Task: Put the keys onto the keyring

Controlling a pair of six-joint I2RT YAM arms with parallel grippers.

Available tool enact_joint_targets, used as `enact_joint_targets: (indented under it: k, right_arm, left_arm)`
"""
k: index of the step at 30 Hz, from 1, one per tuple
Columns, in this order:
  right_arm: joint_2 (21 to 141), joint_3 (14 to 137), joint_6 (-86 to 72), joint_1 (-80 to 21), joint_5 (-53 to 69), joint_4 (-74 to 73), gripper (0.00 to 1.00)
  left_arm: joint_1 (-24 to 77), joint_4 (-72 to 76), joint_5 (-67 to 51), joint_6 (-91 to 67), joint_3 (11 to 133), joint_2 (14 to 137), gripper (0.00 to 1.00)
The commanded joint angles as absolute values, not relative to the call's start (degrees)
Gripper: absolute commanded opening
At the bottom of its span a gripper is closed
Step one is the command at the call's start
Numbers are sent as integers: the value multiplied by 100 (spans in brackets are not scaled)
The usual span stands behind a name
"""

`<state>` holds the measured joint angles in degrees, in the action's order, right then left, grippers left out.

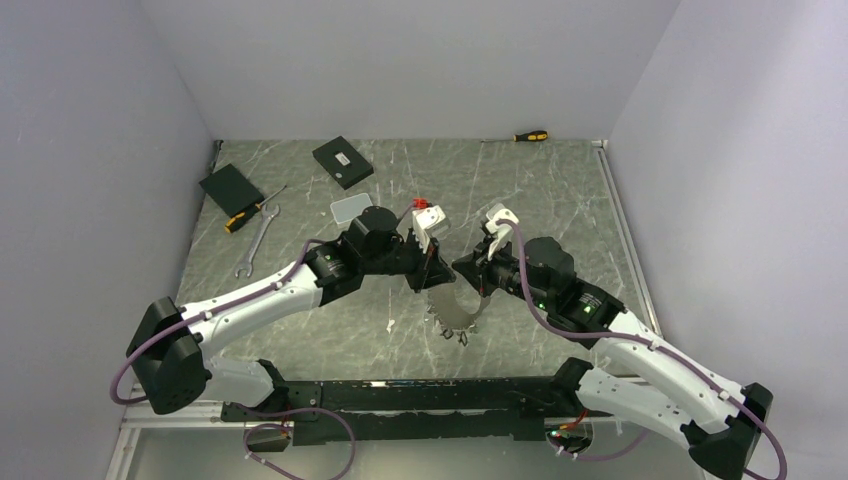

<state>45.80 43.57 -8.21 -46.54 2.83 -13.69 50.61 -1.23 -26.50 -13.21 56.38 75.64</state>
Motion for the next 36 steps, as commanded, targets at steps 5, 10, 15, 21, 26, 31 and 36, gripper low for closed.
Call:
enact_joint_targets:
  k: [5, 10, 15, 21, 26, 31, 36]
  right_arm:
    - [4548, 4571, -892, -4596, -58, -1409, 0]
    - [4542, 4615, -933, -4597, -126, -1532, 0]
    - [4546, 4716, -1002, -4593, -750, -1777, 0]
    - [4532, 4825, -1184, -4598, -613, -1862, 0]
    - [4618, 4966, -1445, -4589, -355, -1894, 0]
    - [4723, 5149, -1609, -4594, -272, -2060, 0]
    - [4757, 5154, -1609, -4588, -168, -1936, 22]
  left_arm:
    - [5107, 107, -2706, -1354, 5828, 7356, 0]
    - [5100, 61, -2593, -1297, 5807, 7355, 0]
    - [5107, 9, -2492, -1223, 5796, 7344, 0]
    - [5116, -182, -2038, -926, 5705, 7393, 0]
    - [5142, 199, -1768, -696, 5536, 7464, 0]
    - [5222, 486, -1706, -434, 5372, 7383, 0]
    - [5237, 449, -1767, -399, 5431, 7440, 0]
